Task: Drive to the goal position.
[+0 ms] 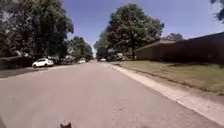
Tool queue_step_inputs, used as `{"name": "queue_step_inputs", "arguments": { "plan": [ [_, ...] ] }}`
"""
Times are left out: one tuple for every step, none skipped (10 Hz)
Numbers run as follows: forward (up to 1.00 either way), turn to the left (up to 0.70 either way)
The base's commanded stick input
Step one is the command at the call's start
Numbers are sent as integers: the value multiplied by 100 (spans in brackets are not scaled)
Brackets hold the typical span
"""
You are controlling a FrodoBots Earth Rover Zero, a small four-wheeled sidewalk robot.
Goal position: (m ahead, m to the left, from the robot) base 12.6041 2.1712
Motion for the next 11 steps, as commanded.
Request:
{"name": "queue_step_inputs", "arguments": {
  "plan": [
    [70,0],
    [70,0],
    [70,0],
    [70,0],
    [70,0],
    [70,0],
    [70,0],
    [70,0],
    [70,0],
    [70,0],
    [70,0]
  ]
}}
